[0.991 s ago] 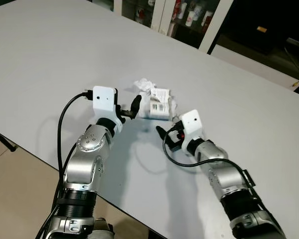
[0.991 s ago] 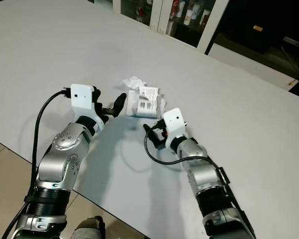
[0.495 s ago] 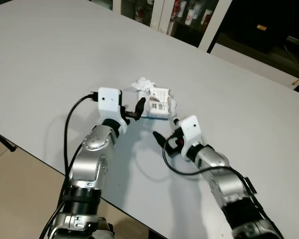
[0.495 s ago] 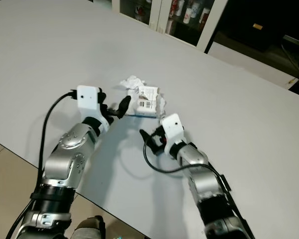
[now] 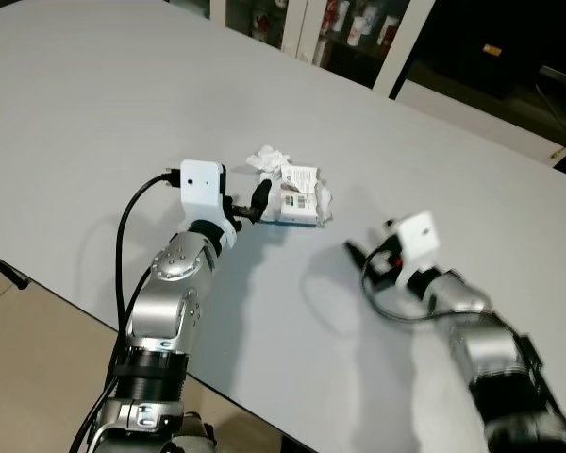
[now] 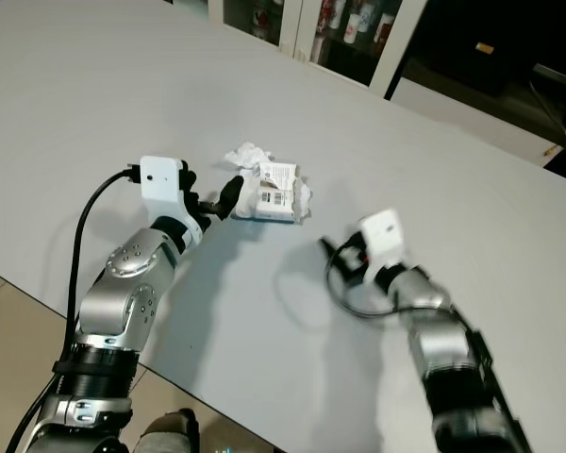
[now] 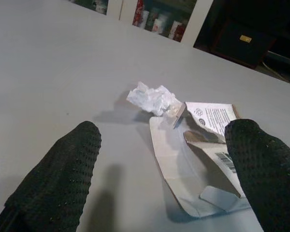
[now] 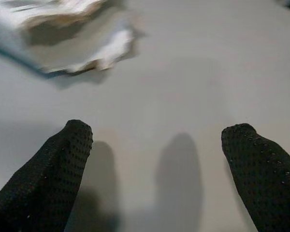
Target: Picking trash to rubbish bin
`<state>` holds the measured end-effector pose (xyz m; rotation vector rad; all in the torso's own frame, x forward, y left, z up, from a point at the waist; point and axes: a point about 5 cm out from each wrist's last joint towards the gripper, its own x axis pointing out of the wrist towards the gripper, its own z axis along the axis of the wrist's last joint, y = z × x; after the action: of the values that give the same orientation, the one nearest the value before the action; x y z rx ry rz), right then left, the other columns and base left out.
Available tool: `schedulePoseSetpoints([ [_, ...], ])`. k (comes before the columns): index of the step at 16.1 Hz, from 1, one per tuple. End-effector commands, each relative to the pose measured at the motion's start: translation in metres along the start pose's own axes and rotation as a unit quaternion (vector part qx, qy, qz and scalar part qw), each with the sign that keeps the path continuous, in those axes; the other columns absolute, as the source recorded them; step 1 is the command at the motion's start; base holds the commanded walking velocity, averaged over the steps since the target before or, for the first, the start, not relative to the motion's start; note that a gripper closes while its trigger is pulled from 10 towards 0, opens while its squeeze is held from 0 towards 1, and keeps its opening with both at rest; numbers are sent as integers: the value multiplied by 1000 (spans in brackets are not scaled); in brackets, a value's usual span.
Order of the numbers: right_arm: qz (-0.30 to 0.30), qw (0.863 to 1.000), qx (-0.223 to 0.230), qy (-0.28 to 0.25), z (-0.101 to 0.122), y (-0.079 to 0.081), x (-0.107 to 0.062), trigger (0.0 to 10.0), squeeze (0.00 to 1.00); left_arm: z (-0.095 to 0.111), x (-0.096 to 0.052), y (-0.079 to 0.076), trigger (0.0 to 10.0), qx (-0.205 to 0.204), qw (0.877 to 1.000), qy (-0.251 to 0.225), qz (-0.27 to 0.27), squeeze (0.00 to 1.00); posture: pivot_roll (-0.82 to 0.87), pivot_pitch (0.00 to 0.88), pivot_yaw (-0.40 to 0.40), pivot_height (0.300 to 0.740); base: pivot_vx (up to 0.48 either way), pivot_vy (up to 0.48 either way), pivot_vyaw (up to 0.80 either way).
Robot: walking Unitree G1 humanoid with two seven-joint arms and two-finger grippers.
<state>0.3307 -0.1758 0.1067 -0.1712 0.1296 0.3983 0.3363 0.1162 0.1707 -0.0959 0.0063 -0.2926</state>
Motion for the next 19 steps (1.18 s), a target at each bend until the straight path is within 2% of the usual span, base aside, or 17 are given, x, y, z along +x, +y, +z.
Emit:
schedulePoseSetpoints([
  [1, -30, 1000, 3, 5, -4, -12, -2, 10000, 0, 1, -2, -7, 10000, -1, 1000, 2, -15, 1000, 297, 232, -155, 740, 0, 0, 0],
  [3, -55, 998, 0, 11, 2, -23, 12, 10000, 0, 2, -8, -4, 10000, 5, 1000, 4, -15, 1000, 327, 254, -158, 740, 0, 0, 0],
  [5, -70, 997, -4, 8, 10, -26, 21, 10000, 0, 4, -13, 1, 10000, 10, 1000, 5, -6, 1000, 365, 278, -165, 740, 0, 0, 0],
  [9, -85, 996, -9, -11, 25, -24, 36, 10000, 0, 6, -26, 4, 10000, 14, 1000, 10, 4, 1000, 406, 320, -165, 740, 0, 0, 0],
  [14, -88, 996, 0, -17, 30, -11, 50, 10000, 0, 12, -37, 8, 10000, 23, 999, 21, 8, 1000, 453, 358, -149, 740, 0, 0, 0],
  [18, -63, 997, 25, -29, 39, 13, 64, 10000, 0, 26, -42, 5, 10000, 28, 1000, 9, 7, 1000, 475, 365, -142, 740, 0, 0, 0],
  [19, -46, 998, 27, -36, 43, 24, 68, 10000, 0, 27, -44, 3, 10000, 29, 1000, 9, 5, 933, 474, 366, -142, 740, 0, 0, 0],
])
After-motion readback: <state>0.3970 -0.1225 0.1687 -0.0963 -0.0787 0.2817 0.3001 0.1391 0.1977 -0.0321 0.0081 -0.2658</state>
